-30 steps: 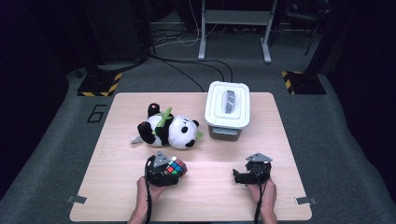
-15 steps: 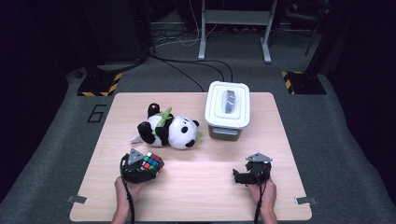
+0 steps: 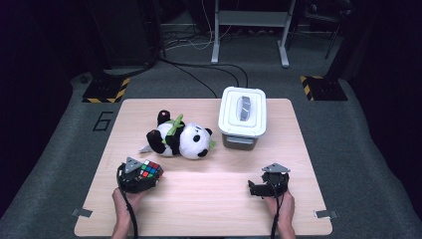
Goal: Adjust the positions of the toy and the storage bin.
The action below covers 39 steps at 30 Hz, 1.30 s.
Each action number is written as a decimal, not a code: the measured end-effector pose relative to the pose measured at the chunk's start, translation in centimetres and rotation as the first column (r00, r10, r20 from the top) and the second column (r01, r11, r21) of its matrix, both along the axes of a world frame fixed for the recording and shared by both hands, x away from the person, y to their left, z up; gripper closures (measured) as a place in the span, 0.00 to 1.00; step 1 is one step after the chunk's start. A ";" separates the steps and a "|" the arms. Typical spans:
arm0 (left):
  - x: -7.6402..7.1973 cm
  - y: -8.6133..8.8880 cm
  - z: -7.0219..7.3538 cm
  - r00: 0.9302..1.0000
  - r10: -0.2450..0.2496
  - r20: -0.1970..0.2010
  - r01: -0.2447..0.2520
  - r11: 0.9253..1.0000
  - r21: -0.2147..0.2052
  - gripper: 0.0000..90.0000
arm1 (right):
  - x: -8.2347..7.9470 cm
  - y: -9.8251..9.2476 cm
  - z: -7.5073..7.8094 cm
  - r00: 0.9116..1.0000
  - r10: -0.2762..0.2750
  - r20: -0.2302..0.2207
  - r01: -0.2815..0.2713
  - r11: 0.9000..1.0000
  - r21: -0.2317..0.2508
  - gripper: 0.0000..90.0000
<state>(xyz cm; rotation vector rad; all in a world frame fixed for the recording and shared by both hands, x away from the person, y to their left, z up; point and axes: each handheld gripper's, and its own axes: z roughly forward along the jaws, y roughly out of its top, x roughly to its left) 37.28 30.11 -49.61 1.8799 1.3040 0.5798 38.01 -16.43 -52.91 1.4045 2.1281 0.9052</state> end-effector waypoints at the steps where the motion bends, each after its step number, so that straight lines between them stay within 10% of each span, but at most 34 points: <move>1: 0.1 0.3 0.0 1.000 0.010 0.001 -0.010 1.000 0.003 0.37 | 0.0 0.0 0.0 1.000 0.000 0.000 0.000 1.000 0.000 0.02; 25: 5.6 7.2 -0.1 0.974 0.228 -0.008 -0.228 0.974 -0.009 0.37 | 0.0 0.0 0.0 1.000 0.001 0.000 -0.001 1.000 0.000 0.02; 39: 7.9 7.5 -1.2 0.957 0.288 -0.031 -0.288 0.958 0.019 0.37 | 0.0 0.0 0.0 1.000 0.003 0.000 -0.003 1.000 0.000 0.02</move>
